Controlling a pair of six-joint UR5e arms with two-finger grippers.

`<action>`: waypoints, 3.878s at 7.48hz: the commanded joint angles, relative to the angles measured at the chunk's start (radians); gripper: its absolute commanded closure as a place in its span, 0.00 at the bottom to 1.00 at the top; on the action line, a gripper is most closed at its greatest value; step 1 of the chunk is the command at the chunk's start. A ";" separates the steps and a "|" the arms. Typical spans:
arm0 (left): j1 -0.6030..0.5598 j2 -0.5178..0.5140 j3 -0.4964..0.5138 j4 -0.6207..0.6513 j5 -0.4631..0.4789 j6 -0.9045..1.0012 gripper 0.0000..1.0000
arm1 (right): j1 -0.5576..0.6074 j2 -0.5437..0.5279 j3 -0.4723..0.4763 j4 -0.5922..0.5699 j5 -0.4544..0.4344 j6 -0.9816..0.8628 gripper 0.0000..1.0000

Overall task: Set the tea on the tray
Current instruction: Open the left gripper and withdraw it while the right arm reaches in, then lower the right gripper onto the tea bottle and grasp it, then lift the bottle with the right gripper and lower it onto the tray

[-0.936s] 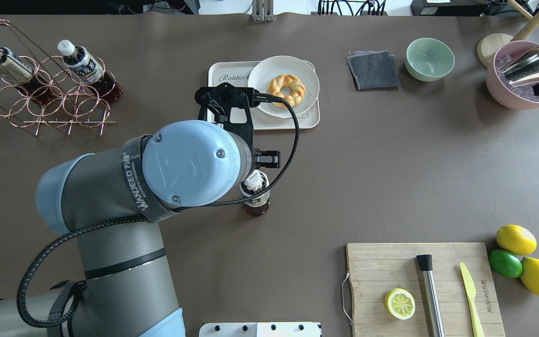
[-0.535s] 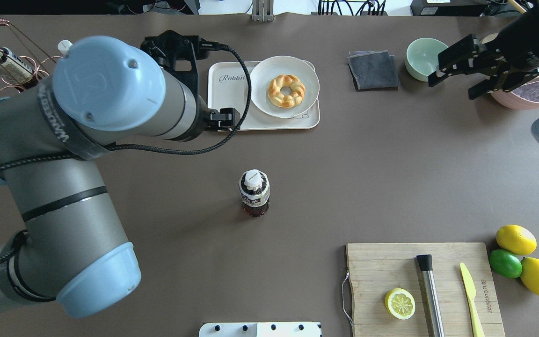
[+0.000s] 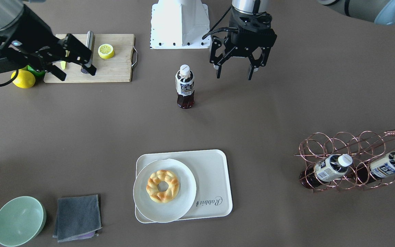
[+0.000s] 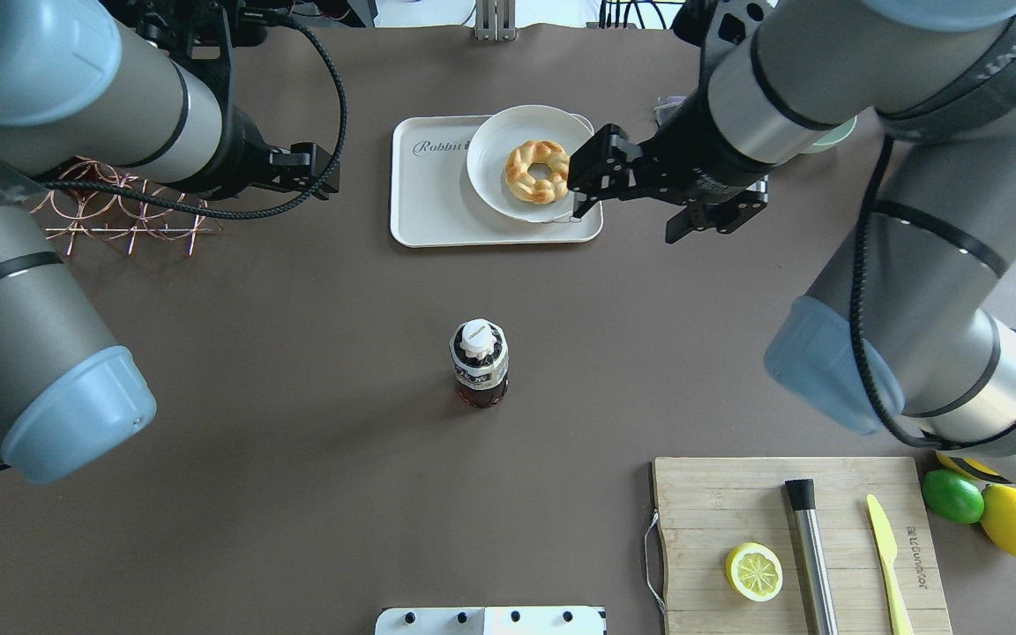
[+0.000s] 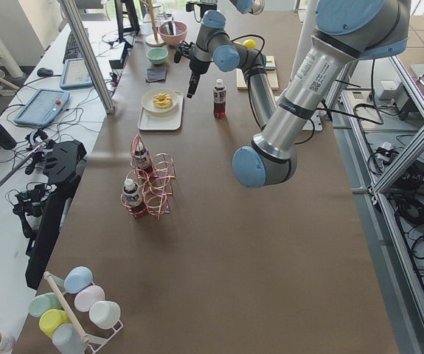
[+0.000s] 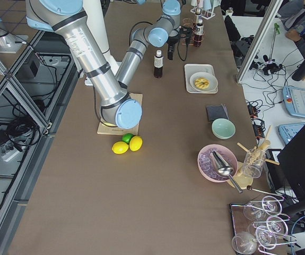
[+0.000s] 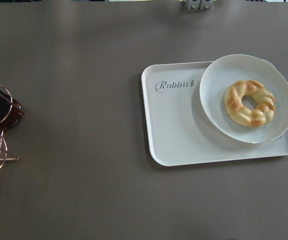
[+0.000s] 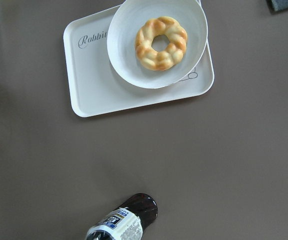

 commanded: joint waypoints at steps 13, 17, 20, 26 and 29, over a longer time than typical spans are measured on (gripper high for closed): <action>-0.358 0.297 -0.072 -0.010 -0.309 0.299 0.03 | -0.327 0.292 -0.282 -0.180 -0.346 -0.003 1.00; -0.400 0.475 -0.139 -0.096 -0.311 0.318 0.03 | -0.243 0.350 -0.292 -0.240 -0.332 -0.105 1.00; -0.544 0.768 -0.135 -0.346 -0.422 0.484 0.03 | -0.108 0.550 -0.613 -0.164 -0.241 -0.171 1.00; -0.732 0.859 -0.087 -0.351 -0.470 0.758 0.03 | -0.026 0.772 -1.246 0.246 -0.188 -0.219 1.00; -0.731 0.877 -0.074 -0.393 -0.470 0.756 0.03 | -0.026 0.773 -1.288 0.283 -0.197 -0.220 1.00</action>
